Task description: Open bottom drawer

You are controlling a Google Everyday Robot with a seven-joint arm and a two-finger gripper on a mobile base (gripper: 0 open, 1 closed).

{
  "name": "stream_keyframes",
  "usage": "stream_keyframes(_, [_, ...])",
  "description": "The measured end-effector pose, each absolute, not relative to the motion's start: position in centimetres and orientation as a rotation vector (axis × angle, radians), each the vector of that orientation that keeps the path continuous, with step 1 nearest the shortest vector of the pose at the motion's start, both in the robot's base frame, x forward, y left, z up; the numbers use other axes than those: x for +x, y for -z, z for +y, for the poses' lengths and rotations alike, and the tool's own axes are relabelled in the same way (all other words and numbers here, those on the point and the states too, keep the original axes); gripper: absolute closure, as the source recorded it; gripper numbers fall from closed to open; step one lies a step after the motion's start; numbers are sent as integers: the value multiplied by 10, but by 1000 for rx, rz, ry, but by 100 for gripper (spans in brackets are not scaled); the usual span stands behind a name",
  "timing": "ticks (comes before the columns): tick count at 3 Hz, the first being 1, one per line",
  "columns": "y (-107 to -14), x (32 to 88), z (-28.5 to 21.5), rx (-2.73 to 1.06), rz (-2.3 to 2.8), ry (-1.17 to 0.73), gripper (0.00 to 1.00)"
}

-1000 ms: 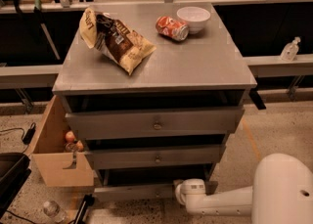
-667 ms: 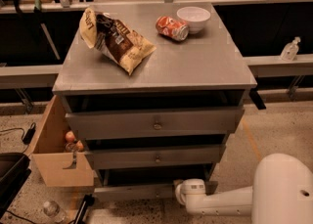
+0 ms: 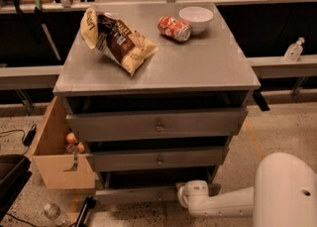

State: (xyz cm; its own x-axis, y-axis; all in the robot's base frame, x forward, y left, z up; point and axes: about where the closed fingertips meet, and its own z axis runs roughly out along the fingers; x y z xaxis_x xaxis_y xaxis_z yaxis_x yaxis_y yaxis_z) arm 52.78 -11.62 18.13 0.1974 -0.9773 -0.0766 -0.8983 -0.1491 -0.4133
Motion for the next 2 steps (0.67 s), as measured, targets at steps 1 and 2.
stream_keyframes(1, [-182,521,-116,-2115,1773,285,100])
stream_keyframes(2, [-184,520,-116,-2116,1776,284,100])
